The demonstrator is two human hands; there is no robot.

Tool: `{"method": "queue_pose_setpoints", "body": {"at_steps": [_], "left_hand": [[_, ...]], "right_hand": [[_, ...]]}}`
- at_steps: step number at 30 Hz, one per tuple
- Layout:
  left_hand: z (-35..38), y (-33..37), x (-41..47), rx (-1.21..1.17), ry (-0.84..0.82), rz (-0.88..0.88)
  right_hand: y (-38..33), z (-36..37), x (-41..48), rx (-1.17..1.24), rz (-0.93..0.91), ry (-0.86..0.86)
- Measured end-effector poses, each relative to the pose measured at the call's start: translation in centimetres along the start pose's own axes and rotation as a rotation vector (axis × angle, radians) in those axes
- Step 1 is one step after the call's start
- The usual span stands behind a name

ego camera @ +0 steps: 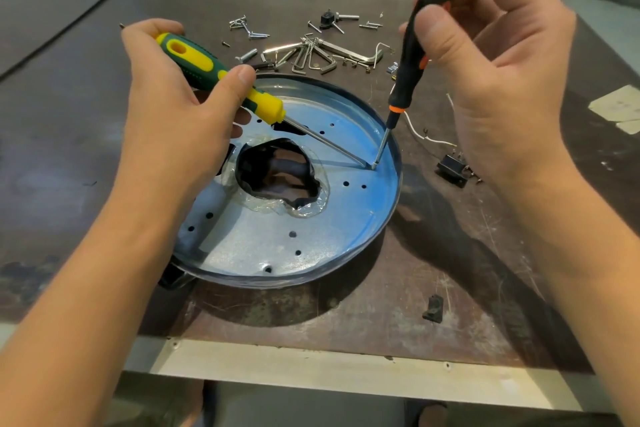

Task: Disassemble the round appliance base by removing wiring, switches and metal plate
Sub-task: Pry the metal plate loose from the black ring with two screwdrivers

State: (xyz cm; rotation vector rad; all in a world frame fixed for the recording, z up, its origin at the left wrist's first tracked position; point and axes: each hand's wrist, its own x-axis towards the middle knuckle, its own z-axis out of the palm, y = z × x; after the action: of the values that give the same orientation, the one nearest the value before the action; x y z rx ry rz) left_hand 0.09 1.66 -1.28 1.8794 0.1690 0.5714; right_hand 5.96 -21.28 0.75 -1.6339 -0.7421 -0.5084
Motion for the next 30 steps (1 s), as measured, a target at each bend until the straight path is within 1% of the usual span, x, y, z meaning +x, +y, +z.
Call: {"method": "queue_pose_setpoints", "body": {"at_steps": [4, 7, 9, 12, 15, 19, 21, 25, 30], "left_hand": [[-0.05, 0.11, -0.04, 0.007, 0.003, -0.001], [-0.04, 0.09, -0.09, 0.007, 0.001, 0.001], [-0.08, 0.06, -0.08, 0.003, 0.002, -0.003], [-0.13, 0.06, -0.06, -0.005, 0.0, -0.007], [-0.11, 0.03, -0.04, 0.002, 0.003, -0.005], [-0.05, 0.07, -0.02, 0.003, 0.005, -0.007], [-0.05, 0.15, -0.02, 0.006, 0.005, -0.011], [0.02, 0.28, -0.08, 0.009, 0.005, -0.013], [0.0, 0.24, -0.06, 0.002, 0.001, -0.016]], "right_hand": [[-0.05, 0.19, -0.12, 0.114, 0.063, 0.028], [-0.19, 0.36, -0.07, 0.004, 0.007, 0.046], [-0.03, 0.23, 0.03, -0.014, -0.021, 0.039], [0.24, 0.04, -0.08, 0.059, -0.003, 0.004], [0.06, 0.13, -0.17, 0.127, 0.048, 0.012], [-0.27, 0.19, 0.16, 0.01, -0.009, 0.055], [-0.02, -0.07, 0.22, 0.017, -0.013, 0.047], [0.2, -0.26, 0.11, 0.129, 0.056, 0.041], [0.03, 0.11, 0.18, 0.022, -0.024, 0.025]]}}
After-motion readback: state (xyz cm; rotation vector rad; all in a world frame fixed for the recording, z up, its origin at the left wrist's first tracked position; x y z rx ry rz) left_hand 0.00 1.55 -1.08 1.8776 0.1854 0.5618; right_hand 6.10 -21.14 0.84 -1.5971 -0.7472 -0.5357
